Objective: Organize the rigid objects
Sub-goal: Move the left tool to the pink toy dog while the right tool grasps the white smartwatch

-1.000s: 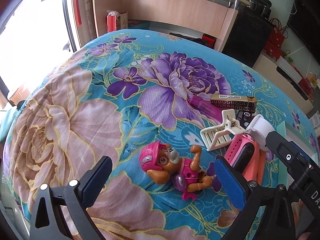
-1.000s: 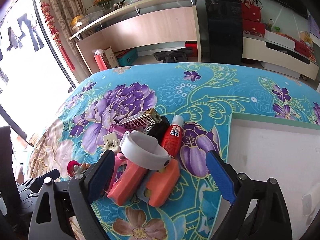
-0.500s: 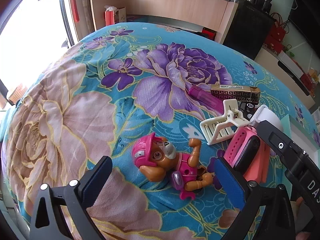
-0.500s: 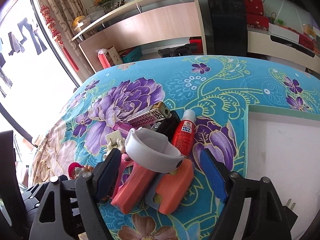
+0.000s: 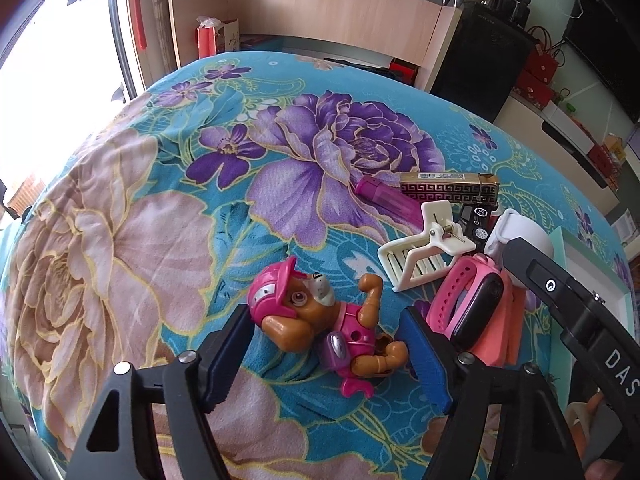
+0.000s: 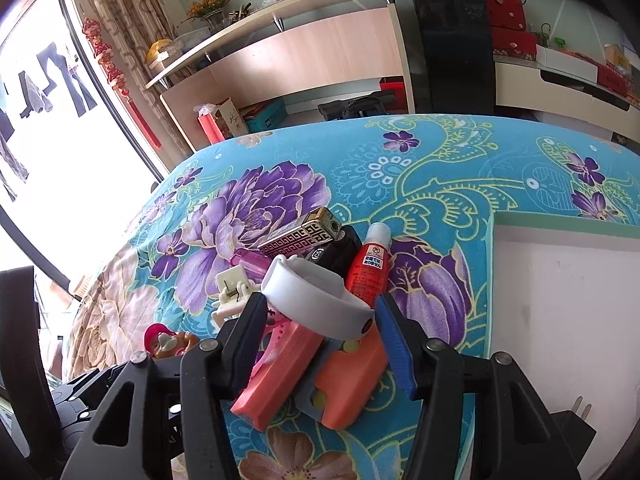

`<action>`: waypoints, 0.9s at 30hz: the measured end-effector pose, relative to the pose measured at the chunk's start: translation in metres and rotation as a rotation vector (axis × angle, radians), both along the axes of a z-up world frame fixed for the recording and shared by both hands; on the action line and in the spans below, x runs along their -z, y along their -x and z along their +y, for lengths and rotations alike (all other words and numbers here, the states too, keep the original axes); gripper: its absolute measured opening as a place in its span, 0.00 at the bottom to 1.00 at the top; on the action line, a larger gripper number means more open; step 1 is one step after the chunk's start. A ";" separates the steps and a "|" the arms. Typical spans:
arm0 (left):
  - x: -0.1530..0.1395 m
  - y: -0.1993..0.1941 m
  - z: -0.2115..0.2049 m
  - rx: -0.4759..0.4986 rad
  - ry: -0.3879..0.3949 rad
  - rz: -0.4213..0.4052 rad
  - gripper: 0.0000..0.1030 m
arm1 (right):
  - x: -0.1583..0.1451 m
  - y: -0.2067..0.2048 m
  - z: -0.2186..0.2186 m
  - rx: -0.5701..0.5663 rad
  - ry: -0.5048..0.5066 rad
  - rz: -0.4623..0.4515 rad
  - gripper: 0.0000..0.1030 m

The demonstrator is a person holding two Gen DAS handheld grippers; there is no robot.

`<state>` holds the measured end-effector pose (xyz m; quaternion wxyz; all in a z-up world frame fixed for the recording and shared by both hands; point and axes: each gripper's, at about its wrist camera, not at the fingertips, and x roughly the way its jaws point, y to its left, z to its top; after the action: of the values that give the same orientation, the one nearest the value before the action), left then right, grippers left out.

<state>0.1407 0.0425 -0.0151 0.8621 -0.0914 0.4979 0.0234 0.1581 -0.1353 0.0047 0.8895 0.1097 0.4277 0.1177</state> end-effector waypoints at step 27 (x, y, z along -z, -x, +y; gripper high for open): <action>-0.007 0.001 0.004 -0.016 0.003 -0.051 0.74 | -0.001 0.000 -0.014 0.056 0.053 -0.032 0.15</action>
<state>0.1395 0.0461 -0.0086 0.8741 -0.0972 0.4751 0.0273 0.1578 -0.1490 0.0053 0.9018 0.0964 0.4129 0.0830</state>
